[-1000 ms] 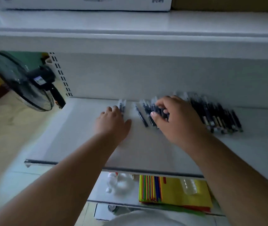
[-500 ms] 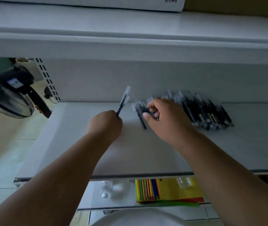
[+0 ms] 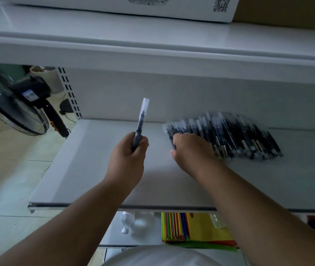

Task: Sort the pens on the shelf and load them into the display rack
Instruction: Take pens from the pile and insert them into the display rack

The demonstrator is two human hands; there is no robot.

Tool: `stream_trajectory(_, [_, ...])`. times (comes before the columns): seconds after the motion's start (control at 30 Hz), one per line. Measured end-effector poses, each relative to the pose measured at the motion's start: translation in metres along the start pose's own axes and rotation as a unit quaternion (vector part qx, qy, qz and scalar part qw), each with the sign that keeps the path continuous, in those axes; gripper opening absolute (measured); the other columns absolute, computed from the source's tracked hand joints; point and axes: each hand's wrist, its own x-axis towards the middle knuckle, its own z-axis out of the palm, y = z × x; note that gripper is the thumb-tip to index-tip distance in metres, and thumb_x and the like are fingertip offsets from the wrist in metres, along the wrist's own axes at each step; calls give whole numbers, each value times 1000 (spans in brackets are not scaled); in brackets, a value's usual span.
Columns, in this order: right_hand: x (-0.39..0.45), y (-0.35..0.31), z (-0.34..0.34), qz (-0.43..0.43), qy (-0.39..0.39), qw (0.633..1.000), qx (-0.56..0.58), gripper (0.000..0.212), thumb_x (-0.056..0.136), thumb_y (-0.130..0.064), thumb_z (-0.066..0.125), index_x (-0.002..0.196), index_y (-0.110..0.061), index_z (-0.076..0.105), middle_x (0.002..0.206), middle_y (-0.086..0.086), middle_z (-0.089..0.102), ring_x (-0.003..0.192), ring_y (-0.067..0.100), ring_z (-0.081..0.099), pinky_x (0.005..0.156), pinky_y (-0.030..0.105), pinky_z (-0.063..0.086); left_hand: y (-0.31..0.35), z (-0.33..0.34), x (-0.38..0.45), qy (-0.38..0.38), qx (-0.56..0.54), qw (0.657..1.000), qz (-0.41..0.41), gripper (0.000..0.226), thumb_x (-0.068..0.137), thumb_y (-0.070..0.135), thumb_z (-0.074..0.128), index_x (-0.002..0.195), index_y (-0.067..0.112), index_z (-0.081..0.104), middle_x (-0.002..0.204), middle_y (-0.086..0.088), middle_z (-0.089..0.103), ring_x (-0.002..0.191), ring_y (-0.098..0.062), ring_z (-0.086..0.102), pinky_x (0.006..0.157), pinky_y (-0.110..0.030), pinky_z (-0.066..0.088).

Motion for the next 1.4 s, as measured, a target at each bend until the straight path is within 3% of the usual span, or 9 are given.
stream_trajectory(0.17, [-3,-3,-3,24,-18,999,24,23,90,-5,49,75,-18,37,85,5,54,76,28,51,58,29,36,4,-4,-7,-14,-47,998,-27,28,89,28,52,61,27,48,57,2,34,54,-17,28,52,-34,22])
stream_trajectory(0.23, [-7,1,-3,12,4,996,85,4,92,-11,50,92,-14,51,97,5,59,81,26,54,60,30,40,4,-2,-9,-13,-56,998,-35,28,87,30,53,60,27,47,58,2,35,55,-17,29,53,-35,22])
stream_trajectory(0.33, [-20,10,-8,6,20,975,219,23,94,-19,53,114,-11,58,101,4,64,89,22,60,74,33,50,3,4,-10,-9,-70,996,-50,35,95,24,53,60,28,49,60,0,35,58,-19,29,54,-35,23])
stream_trajectory(0.47, [-43,33,-25,57,57,927,367,8,90,-21,62,92,-17,55,81,-1,63,71,17,62,60,31,48,5,26,-13,-34,-79,994,-70,39,95,24,52,57,28,46,57,4,34,54,-16,27,51,-33,20])
stream_trajectory(0.6, [-76,72,-39,101,117,882,445,20,93,-23,60,77,-14,52,66,4,64,56,12,62,53,26,47,12,68,-22,-90,-61,991,-75,44,97,21,51,54,30,44,54,6,33,49,-14,26,48,-30,19])
stream_trajectory(0.87, [-182,185,-62,154,276,817,482,10,93,-9,61,94,-18,56,70,-4,63,60,9,63,62,28,53,34,197,-83,-203,-46,975,-78,34,97,25,51,64,27,43,54,4,36,46,-14,29,47,-31,22])
stream_trajectory(1.0, [-250,253,-76,179,321,820,438,5,97,-19,56,92,-20,56,69,-4,63,58,11,62,58,28,50,47,274,-135,-238,-27,968,-68,26,96,32,54,72,22,53,54,2,43,47,-17,36,52,-32,29])
stream_trajectory(1.13, [-315,325,-87,189,332,832,402,29,100,-40,46,88,-17,58,61,1,61,56,14,60,58,37,48,58,352,-193,-266,-45,962,-52,25,95,36,54,72,27,55,58,0,43,50,-19,36,55,-36,32])
stream_trajectory(1.4, [-370,449,-99,242,343,838,349,7,97,-25,58,98,-32,56,73,-7,65,66,4,65,65,30,52,70,468,-259,-306,-57,948,-62,24,98,44,51,80,32,62,60,7,45,54,-15,37,53,-32,32])
